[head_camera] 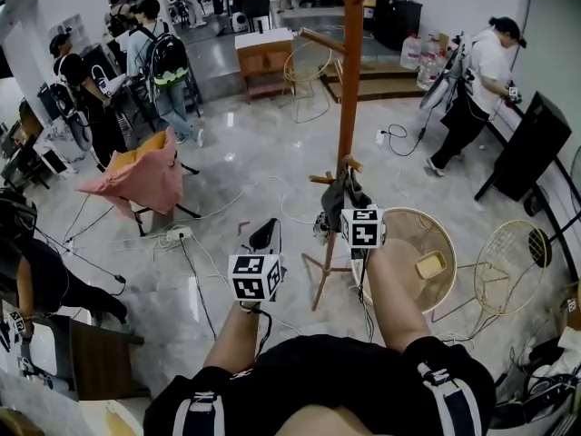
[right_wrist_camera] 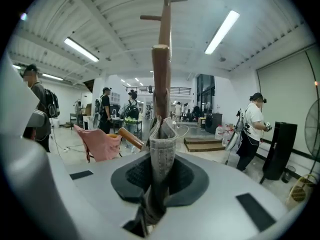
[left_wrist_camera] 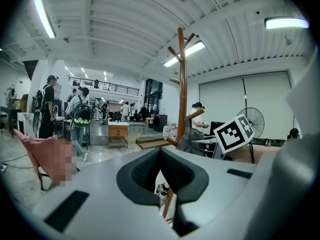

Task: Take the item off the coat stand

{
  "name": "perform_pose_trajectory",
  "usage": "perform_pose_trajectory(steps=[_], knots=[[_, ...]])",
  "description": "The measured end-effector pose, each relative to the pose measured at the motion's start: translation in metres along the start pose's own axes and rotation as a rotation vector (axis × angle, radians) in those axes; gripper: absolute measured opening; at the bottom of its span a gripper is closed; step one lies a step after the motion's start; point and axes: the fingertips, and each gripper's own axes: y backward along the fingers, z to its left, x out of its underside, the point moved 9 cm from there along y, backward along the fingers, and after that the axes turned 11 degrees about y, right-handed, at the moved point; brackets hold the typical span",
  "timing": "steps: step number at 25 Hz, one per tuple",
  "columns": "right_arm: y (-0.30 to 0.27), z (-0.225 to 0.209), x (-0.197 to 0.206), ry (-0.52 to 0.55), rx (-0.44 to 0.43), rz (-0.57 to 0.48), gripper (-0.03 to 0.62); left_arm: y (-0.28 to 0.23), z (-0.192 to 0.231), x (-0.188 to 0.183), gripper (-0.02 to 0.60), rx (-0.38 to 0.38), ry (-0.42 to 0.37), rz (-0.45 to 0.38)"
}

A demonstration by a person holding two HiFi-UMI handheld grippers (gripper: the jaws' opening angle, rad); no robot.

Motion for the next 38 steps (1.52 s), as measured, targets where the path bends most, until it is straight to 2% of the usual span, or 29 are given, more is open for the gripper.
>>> perform_pose_trajectory(steps=[7, 14, 20, 24, 29, 38], knots=[[0.031, -0.011, -0.023, -0.001, 0.041, -0.107, 0.054, -0.009, -0.003, 0.001, 0.017, 0.029, -0.008, 0.015], [0.074, -0.028, -0.029, -0.003, 0.024, -0.168, 0.051, -0.027, -0.023, -0.001, 0.017, 0.063, -0.024, 0.007], [0.115, -0.032, -0.016, -0.092, 0.030, -0.219, 0.051, -0.024, -0.036, 0.002, 0.017, 0.096, -0.036, -0.001], [0.131, -0.035, 0.005, -0.118, 0.041, -0.219, 0.051, -0.024, -0.046, 0.006, 0.017, 0.109, -0.045, 0.000], [0.145, -0.030, 0.028, -0.096, 0.068, -0.204, 0.051, -0.020, -0.057, 0.011, 0.017, 0.124, -0.049, 0.010], [0.160, -0.023, 0.036, -0.098, 0.061, -0.207, 0.051, -0.014, -0.068, 0.014, 0.017, 0.148, -0.060, 0.021]])
